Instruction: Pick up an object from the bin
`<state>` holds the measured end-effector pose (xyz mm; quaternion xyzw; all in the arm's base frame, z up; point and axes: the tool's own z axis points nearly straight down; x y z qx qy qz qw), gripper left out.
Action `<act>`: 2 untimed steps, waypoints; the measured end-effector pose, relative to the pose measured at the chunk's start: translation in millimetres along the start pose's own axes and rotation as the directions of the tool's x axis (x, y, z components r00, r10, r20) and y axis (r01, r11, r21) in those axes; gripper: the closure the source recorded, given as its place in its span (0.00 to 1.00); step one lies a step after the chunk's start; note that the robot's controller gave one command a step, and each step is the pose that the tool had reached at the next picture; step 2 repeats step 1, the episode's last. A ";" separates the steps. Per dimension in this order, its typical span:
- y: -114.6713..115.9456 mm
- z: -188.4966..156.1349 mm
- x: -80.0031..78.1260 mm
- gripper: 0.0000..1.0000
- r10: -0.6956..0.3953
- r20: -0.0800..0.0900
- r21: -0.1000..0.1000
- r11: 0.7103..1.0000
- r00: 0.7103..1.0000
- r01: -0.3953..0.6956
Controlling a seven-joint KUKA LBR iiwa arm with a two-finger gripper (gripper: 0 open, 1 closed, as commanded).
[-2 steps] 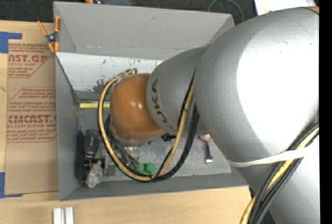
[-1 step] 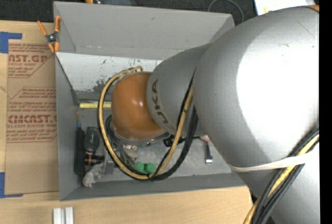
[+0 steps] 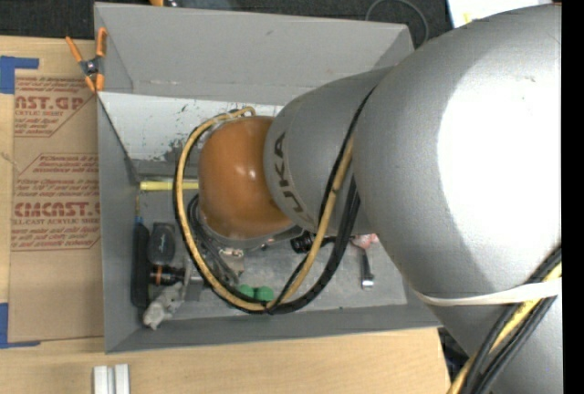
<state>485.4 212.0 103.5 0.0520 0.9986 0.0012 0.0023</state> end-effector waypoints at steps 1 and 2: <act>-0.2 -19.4 0.5 1.00 -0.002 -0.002 0.001 1.000 1.000 0.002; -0.2 -19.4 0.5 1.00 -0.002 -0.002 0.001 1.000 1.000 0.002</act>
Offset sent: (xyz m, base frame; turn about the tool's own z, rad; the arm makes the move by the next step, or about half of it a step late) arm -0.0004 -0.0001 0.0199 -0.0018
